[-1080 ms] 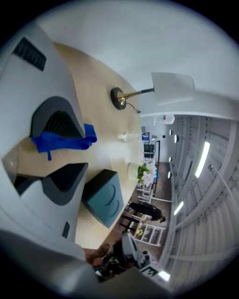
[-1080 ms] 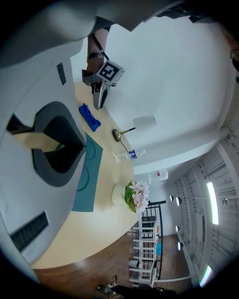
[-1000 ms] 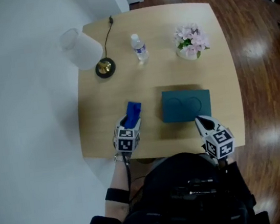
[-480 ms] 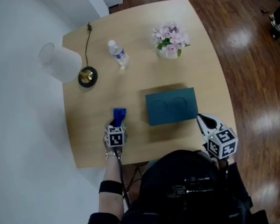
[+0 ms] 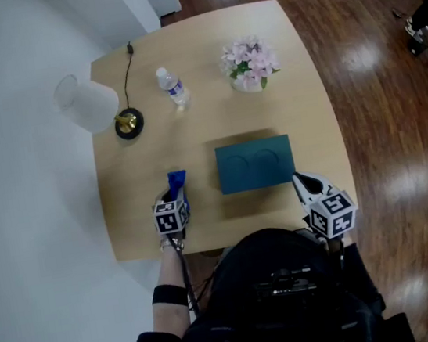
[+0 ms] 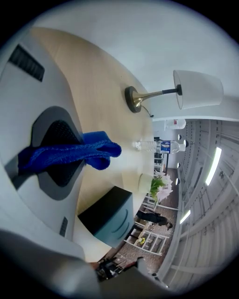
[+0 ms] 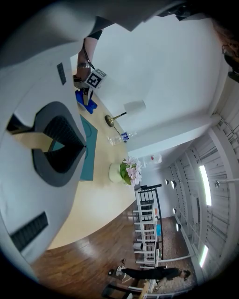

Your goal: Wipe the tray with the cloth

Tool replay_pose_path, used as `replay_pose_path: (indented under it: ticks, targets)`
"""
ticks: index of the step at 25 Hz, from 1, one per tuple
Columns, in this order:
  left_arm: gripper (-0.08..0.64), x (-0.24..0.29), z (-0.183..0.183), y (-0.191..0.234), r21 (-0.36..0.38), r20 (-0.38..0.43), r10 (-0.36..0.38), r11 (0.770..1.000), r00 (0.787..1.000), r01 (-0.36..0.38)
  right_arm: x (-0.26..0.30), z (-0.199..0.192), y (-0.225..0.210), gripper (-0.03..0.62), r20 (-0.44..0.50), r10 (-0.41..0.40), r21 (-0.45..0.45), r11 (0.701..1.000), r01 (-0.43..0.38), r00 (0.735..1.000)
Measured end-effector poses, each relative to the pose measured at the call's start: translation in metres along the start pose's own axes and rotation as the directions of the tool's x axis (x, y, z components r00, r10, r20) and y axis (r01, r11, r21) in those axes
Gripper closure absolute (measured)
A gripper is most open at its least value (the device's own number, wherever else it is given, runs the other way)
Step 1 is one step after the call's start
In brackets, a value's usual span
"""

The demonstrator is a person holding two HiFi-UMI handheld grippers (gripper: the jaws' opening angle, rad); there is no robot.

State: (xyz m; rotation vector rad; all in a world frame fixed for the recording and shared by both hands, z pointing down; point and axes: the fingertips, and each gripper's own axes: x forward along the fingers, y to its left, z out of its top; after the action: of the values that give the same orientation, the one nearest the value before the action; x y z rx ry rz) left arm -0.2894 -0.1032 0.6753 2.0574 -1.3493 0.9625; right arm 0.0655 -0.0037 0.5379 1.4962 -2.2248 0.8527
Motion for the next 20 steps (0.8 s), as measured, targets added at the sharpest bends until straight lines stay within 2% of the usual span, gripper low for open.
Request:
replay_pose_path:
  ticks: [3,6,8,13,18,20]
  targets:
    - [0.485,-0.024,0.024,-0.024,-0.093,0.071,-0.044,0.994,0.997,0.051,-0.001,0.003,-0.001,0.583,0.011,0.001,-0.004,1.000,-0.001,1.000]
    - [0.485,-0.049,0.056,-0.065,-0.191,0.153,-0.112,0.971,0.982,0.141,0.000,0.003,-0.003,0.583,0.017,0.004,-0.005,1.000,-0.004,1.000]
    - [0.485,-0.057,0.072,-0.095,-0.215,0.189,-0.157,0.957,0.969,0.197,0.001,0.001,-0.008,0.583,0.019,0.003,0.003,1.000,-0.003,1.000]
    - [0.485,-0.046,0.089,-0.150,-0.170,0.175,-0.230,0.951,0.957,0.259,0.008,-0.011,-0.023,0.583,-0.016,-0.012,-0.009,1.000,0.012,1.000]
    - [0.485,-0.029,0.100,-0.159,-0.148,0.137,-0.210,0.962,0.968,0.230,0.020,-0.023,-0.034,0.583,-0.055,-0.001,-0.032,0.999,-0.001,0.998]
    - [0.485,-0.020,0.107,-0.157,-0.132,0.118,-0.189,0.970,0.975,0.204,0.026,-0.023,-0.038,0.583,-0.070,-0.007,-0.072,0.997,0.002,0.998]
